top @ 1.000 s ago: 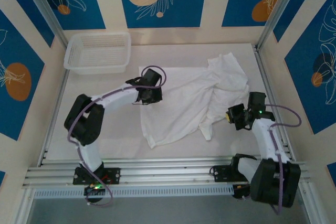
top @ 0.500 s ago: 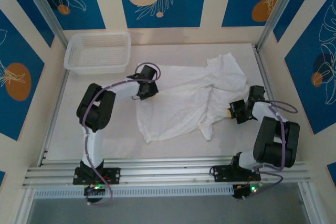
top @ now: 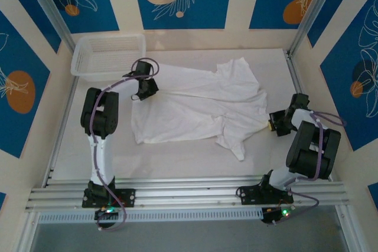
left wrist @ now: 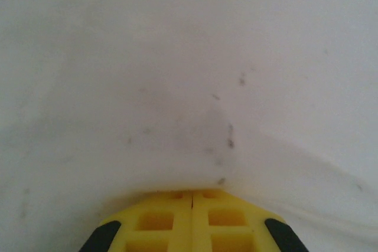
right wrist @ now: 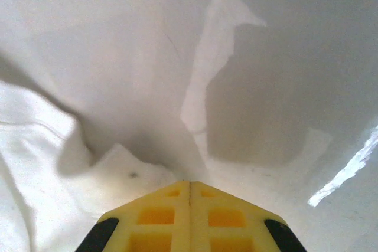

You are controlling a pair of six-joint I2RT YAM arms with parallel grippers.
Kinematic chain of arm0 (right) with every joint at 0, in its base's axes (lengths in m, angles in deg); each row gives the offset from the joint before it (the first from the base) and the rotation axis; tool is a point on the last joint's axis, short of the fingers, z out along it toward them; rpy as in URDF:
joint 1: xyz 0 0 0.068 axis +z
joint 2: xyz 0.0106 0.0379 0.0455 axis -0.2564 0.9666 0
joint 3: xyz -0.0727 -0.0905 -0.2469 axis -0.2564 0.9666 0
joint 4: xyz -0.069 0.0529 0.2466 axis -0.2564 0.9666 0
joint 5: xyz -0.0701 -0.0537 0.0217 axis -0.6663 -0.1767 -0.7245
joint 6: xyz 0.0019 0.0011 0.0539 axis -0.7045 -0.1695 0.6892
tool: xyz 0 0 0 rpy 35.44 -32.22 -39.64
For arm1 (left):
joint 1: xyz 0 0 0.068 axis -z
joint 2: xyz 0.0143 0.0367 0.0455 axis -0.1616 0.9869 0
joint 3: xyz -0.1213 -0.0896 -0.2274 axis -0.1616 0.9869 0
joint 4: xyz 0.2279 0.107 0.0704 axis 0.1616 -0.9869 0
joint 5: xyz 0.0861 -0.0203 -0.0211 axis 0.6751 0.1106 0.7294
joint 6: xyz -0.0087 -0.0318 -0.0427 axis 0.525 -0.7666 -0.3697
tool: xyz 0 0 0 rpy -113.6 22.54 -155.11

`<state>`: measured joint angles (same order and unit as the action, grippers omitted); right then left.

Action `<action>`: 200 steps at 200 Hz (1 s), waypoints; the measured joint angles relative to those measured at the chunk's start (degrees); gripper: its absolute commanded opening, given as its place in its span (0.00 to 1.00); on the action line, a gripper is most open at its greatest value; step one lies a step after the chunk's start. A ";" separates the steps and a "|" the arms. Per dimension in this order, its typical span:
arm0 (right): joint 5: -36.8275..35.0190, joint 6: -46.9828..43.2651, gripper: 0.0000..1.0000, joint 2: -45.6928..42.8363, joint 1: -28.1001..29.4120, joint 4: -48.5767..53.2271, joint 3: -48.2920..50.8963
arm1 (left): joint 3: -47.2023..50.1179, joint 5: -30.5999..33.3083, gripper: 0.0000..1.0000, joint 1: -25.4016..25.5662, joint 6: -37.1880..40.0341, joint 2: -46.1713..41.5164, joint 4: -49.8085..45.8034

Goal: Fold the inside-out t-shirt
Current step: Smooth out the T-shirt at the center of the table.

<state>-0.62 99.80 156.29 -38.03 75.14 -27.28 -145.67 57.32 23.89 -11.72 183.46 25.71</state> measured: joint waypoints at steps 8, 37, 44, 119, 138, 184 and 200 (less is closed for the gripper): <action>-0.66 -0.85 0.00 0.00 -0.44 0.66 -1.38 | -1.55 -0.28 0.00 0.04 0.55 1.07 0.11; -0.07 -4.37 0.00 -0.04 -2.14 2.19 -5.35 | -3.78 -1.60 0.24 -0.35 3.19 2.67 1.92; 0.17 -5.55 0.01 -0.35 -1.55 2.99 -6.23 | -3.74 -2.16 0.28 -0.50 3.45 2.49 2.03; -1.22 -9.22 0.51 -17.84 21.46 12.52 0.09 | 4.59 -4.15 0.38 1.99 3.50 -14.99 4.83; -1.90 -8.74 0.57 -13.53 25.51 13.79 1.29 | 5.75 -4.17 0.39 4.92 3.50 -18.36 5.60; -0.22 -8.00 0.08 -3.15 25.14 10.56 3.58 | 11.63 -4.31 0.40 13.92 3.43 -22.45 5.73; -0.50 -7.76 0.00 -3.02 25.14 10.29 3.56 | 14.12 -4.28 0.40 14.95 3.21 -23.82 5.31</action>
<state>-1.13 92.04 153.27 -12.90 85.43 -23.72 -131.55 53.04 38.84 -8.51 159.64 31.02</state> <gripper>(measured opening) 0.052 0.394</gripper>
